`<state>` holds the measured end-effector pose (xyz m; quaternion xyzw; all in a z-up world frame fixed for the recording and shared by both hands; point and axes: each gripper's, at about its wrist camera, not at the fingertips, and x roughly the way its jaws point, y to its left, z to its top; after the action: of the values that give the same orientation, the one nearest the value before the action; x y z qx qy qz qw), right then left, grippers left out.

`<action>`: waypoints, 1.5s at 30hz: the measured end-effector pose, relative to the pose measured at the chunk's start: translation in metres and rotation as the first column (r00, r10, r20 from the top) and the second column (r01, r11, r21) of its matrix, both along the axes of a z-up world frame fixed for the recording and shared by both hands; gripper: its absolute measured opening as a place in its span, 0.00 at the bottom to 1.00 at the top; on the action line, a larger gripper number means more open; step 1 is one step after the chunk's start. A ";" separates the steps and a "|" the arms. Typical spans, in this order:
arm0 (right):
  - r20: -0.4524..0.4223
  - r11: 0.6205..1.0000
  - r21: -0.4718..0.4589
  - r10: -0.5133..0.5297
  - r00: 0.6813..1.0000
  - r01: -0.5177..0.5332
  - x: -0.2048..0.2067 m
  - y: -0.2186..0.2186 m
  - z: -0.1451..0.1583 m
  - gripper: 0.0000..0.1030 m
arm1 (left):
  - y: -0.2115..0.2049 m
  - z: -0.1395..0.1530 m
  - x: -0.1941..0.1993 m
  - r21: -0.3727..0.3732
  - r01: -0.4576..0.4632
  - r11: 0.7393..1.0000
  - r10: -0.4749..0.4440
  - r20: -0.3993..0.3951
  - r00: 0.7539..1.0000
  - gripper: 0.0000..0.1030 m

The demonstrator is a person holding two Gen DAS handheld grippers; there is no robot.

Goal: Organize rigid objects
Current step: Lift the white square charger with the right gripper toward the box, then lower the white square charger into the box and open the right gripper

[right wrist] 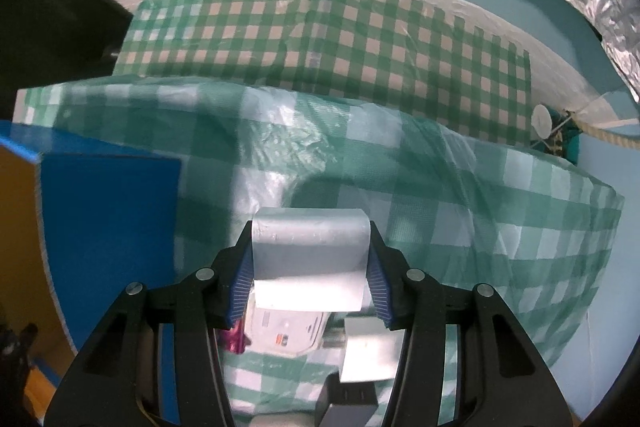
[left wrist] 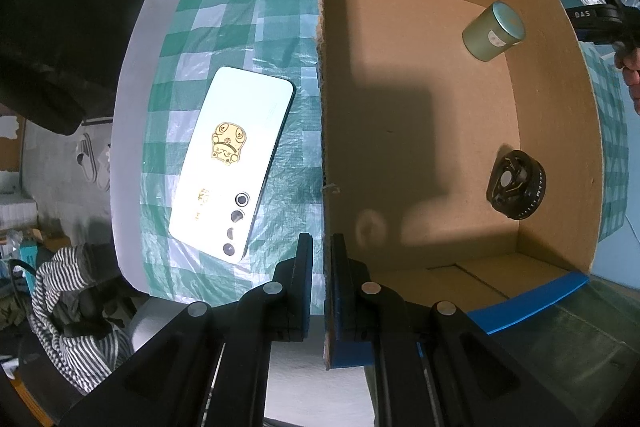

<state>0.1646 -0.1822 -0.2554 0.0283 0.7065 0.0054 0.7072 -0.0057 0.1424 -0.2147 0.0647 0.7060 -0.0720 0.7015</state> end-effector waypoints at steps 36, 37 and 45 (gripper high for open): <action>0.148 0.948 0.023 0.309 0.939 -0.316 -0.042 0.078 0.122 0.48 | -0.007 0.002 0.002 -0.001 0.044 0.999 -0.044 0.005 0.999 0.08; 0.151 0.946 0.023 0.317 0.936 -0.324 -0.042 0.082 0.123 0.48 | -0.006 0.002 0.002 -0.001 0.044 0.999 -0.044 0.005 0.999 0.08; 0.151 0.914 0.025 0.396 0.906 -0.404 -0.045 0.110 0.128 0.48 | -0.005 0.001 0.001 -0.005 0.037 0.999 -0.037 0.006 0.999 0.08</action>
<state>0.1199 -0.0721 -0.1276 -0.0976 0.6443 0.1721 0.7388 -0.0043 0.1375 -0.2133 0.0761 0.7026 -0.0864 0.7022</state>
